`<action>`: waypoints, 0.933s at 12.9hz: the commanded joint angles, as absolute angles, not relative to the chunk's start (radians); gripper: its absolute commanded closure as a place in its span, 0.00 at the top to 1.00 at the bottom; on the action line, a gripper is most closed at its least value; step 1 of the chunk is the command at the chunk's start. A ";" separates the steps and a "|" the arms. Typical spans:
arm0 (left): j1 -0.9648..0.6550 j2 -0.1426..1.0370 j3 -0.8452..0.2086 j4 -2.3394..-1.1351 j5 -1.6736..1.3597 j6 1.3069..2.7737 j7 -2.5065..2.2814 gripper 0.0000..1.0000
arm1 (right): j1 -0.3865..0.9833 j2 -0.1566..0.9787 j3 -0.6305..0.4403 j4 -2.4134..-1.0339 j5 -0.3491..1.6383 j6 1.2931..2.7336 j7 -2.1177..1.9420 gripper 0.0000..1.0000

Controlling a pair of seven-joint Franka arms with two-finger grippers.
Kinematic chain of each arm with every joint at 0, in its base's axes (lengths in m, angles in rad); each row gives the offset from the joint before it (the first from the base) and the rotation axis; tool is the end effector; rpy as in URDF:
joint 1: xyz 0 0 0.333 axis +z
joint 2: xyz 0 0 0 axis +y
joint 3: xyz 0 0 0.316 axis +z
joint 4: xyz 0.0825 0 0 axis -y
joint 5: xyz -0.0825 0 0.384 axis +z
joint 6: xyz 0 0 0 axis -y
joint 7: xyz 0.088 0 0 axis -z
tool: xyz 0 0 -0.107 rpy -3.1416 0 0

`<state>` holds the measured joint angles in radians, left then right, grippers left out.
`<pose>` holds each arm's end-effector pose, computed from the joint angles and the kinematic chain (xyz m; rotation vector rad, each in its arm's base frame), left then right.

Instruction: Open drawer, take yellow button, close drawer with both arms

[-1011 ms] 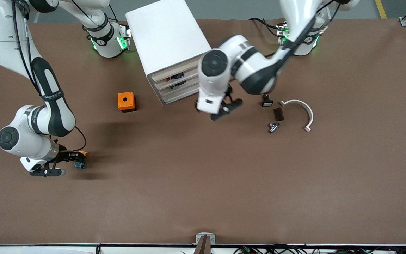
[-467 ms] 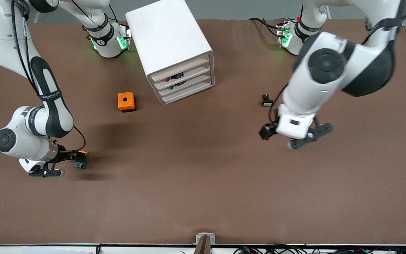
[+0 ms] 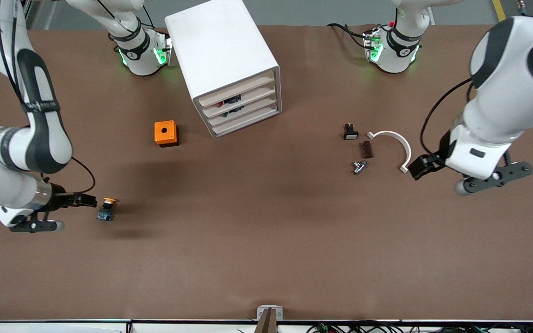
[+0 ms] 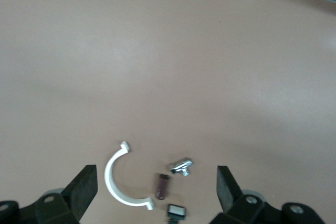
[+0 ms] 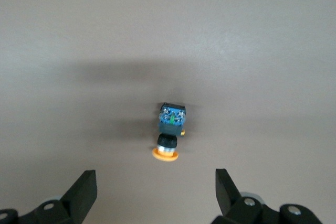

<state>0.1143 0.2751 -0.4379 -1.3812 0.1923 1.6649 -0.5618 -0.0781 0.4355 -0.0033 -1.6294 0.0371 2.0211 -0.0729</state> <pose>0.6221 -0.1497 0.5718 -3.0631 -0.3691 -0.0974 0.6665 -0.0520 0.3645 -3.1058 0.0390 0.0640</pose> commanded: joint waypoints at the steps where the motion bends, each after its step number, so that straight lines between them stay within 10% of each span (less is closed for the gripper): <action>1: 0.147 0.235 -0.466 -1.390 0.184 1.609 -0.512 1.00 | -0.058 0.289 0.003 -1.657 0.041 1.954 0.034 1.00; 12: -0.189 -0.024 0.043 -1.583 -0.001 1.543 -0.232 1.00 | -0.041 -0.060 0.003 -1.606 0.026 1.622 0.094 1.00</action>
